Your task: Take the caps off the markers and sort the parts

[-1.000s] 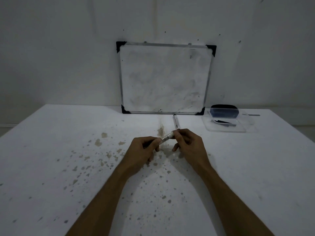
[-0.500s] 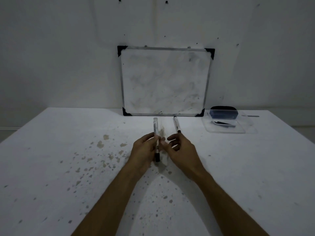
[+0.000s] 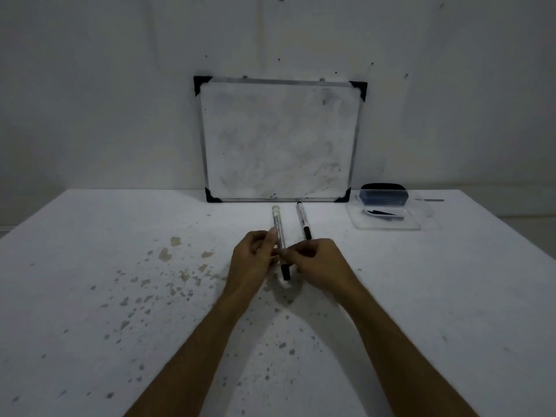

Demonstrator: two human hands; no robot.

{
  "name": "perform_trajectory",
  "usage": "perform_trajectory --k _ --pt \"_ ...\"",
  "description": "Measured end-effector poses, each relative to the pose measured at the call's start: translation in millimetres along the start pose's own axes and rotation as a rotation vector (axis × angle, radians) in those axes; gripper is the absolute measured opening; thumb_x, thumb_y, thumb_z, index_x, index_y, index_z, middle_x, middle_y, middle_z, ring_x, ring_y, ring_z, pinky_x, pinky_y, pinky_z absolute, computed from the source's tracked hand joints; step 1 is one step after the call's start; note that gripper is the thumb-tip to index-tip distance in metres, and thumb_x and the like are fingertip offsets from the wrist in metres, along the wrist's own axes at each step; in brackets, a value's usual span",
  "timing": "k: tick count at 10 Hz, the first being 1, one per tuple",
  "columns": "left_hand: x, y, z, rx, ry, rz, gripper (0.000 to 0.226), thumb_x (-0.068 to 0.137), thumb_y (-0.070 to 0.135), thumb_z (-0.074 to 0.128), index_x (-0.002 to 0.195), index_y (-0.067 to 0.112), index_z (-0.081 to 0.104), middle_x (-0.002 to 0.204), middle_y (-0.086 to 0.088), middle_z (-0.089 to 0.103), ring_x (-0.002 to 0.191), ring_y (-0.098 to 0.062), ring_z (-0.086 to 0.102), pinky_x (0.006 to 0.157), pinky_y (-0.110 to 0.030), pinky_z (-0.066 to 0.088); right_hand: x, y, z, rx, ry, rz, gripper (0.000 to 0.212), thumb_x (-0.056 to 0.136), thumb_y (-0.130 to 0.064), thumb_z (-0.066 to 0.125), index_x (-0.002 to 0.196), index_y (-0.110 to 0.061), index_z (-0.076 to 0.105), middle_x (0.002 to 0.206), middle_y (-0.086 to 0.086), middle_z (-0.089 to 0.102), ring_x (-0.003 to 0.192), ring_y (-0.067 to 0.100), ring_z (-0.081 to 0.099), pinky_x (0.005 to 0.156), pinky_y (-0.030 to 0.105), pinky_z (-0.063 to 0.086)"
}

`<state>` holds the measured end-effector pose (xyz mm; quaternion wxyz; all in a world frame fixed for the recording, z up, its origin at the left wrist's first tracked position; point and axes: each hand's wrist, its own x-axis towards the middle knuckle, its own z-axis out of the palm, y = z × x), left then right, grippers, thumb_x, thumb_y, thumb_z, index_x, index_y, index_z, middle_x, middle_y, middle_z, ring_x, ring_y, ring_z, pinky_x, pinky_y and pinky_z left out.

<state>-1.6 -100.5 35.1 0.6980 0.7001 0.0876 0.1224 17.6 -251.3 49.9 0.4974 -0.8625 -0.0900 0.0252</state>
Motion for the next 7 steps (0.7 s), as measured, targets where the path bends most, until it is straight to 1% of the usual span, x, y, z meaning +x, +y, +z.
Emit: perform_trajectory --k 1,2,3,4,5,6,7 --pt "7.2 -14.1 -9.5 0.535 0.047 0.288 0.030 0.099 0.045 0.060 0.118 0.022 0.064 0.113 0.009 0.066 0.104 -0.010 0.062 0.092 -0.027 0.051 13.1 6.1 -29.7 -0.003 0.171 0.063 0.020 0.088 -0.041 0.074 0.095 -0.023 0.081 0.087 -0.007 0.078 0.081 0.006 0.071 0.065 0.017 0.050" --pt "21.2 -31.5 -21.0 0.859 0.016 0.432 0.030 0.096 0.032 0.066 0.121 0.017 0.067 0.124 -0.001 0.067 0.116 -0.022 0.060 0.104 -0.037 0.042 32.0 15.3 -47.4 -0.041 0.301 0.150 0.022 0.089 -0.038 0.073 0.079 -0.020 0.082 0.074 -0.006 0.076 0.073 0.012 0.070 0.057 0.019 0.046" --pt "25.7 -37.7 -18.5 0.927 -0.023 0.461 0.028 0.095 0.028 0.065 0.117 0.012 0.069 0.124 -0.006 0.068 0.112 -0.026 0.063 0.103 -0.041 0.048 57.2 24.1 -42.2 -0.128 0.296 0.200 0.026 0.089 -0.039 0.072 0.082 -0.017 0.083 0.075 0.001 0.078 0.077 0.019 0.074 0.067 0.026 0.054" --pt "27.2 -38.5 -17.2 0.897 -0.020 0.482 0.028 0.095 0.027 0.065 0.118 0.011 0.069 0.123 -0.007 0.066 0.109 -0.025 0.063 0.099 -0.040 0.051 78.8 26.0 -32.1 -0.211 0.314 0.243 0.028 0.086 -0.043 0.073 0.090 -0.017 0.083 0.086 0.007 0.079 0.084 0.025 0.073 0.072 0.030 0.056" --pt "30.6 -42.3 -17.8 0.893 -0.013 0.491 0.028 0.095 0.028 0.064 0.117 0.012 0.068 0.123 -0.006 0.064 0.108 -0.024 0.062 0.098 -0.041 0.052 92.2 27.8 -26.8 -0.240 0.352 0.261 0.028 0.081 -0.045 0.074 0.087 -0.019 0.082 0.089 0.006 0.079 0.085 0.027 0.073 0.073 0.032 0.058" --pt "30.9 -42.7 -17.4 0.909 -0.021 0.497 0.027 0.095 0.028 0.063 0.117 0.013 0.068 0.122 -0.005 0.063 0.107 -0.024 0.061 0.096 -0.041 0.051 92.6 28.2 -23.4 -0.246 0.351 0.282 0.029 0.081 -0.047 0.074 0.090 -0.020 0.081 0.090 0.005 0.078 0.086 0.027 0.073 0.071 0.031 0.057" --pt "32.7 -45.6 -16.6 0.880 -0.006 0.491 0.027 0.095 0.028 0.063 0.116 0.013 0.068 0.121 -0.006 0.064 0.108 -0.024 0.061 0.096 -0.041 0.050 88.5 27.1 -22.8 -0.179 0.361 0.278 0.036 0.084 -0.054 0.069 0.082 -0.019 0.077 0.088 0.006 0.077 0.086 0.029 0.073 0.068 0.030 0.052"
